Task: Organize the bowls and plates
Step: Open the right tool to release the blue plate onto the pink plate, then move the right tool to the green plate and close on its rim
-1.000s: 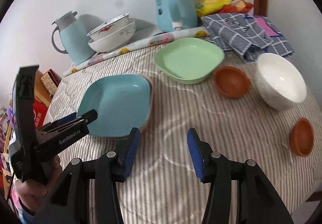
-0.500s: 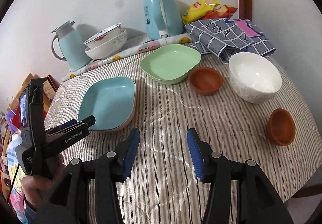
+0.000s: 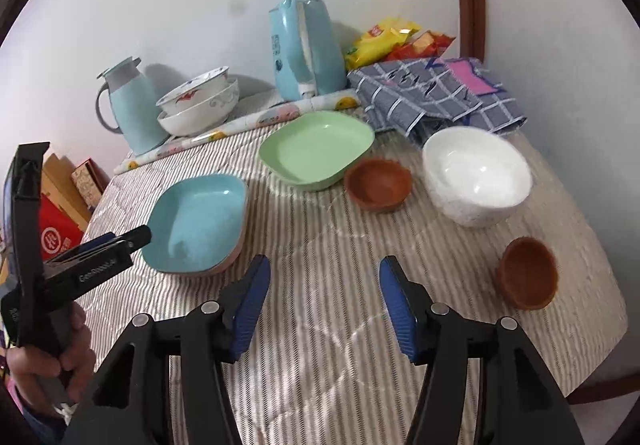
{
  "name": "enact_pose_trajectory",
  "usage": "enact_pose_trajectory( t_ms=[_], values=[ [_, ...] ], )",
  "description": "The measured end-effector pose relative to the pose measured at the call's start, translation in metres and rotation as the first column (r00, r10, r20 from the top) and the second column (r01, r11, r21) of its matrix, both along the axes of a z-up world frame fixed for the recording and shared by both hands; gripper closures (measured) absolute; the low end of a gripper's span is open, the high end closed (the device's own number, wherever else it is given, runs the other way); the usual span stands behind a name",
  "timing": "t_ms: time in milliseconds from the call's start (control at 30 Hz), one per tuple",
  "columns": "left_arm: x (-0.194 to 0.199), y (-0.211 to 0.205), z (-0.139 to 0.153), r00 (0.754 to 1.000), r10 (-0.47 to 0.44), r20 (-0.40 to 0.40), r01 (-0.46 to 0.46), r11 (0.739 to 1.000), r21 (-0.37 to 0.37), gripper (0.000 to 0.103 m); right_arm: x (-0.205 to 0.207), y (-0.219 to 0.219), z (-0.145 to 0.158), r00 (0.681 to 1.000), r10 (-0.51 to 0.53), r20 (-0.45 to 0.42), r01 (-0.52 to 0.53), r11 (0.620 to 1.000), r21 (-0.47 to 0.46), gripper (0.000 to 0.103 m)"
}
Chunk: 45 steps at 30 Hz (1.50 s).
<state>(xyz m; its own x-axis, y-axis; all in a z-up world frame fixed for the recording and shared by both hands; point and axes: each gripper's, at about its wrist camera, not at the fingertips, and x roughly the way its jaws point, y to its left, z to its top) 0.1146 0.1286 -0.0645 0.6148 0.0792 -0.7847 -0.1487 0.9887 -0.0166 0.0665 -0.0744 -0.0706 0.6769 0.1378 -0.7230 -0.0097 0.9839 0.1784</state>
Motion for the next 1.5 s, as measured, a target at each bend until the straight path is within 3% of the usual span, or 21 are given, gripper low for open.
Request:
enact_pose_trajectory(
  t_ms=[267,400,567,933,1200,1500],
  values=[
    [0.016,-0.024,0.024,0.998,-0.038,0.044,0.038,0.999,-0.001,0.043,0.006,-0.01,0.013,1.0,-0.001,-0.006,0.001,0.999,-0.043,0.046],
    [0.032,-0.036,0.03,0.993,-0.098,0.058,0.1,0.995,-0.026,0.043,0.018,-0.011,0.018,1.0,0.0,0.003,0.0,0.996,-0.09,0.039],
    [0.061,-0.045,0.029,0.99,-0.134,0.042,0.136,0.99,-0.036,0.043,0.043,-0.013,0.02,1.0,0.018,-0.015,-0.019,0.998,-0.067,0.039],
    [0.124,-0.048,0.013,0.987,-0.163,0.009,0.163,0.987,-0.01,0.043,0.103,-0.017,0.022,1.0,-0.029,-0.009,0.028,0.997,-0.066,0.039],
    [0.167,-0.057,-0.01,0.985,-0.168,-0.031,0.167,0.985,-0.041,0.043,0.141,-0.028,0.006,0.996,-0.09,-0.029,0.087,0.993,-0.08,0.039],
    [0.197,-0.078,-0.035,0.989,-0.132,-0.067,0.134,0.99,0.038,0.043,0.17,-0.035,-0.014,0.992,-0.111,-0.067,0.105,0.991,-0.086,0.039]
  ],
)
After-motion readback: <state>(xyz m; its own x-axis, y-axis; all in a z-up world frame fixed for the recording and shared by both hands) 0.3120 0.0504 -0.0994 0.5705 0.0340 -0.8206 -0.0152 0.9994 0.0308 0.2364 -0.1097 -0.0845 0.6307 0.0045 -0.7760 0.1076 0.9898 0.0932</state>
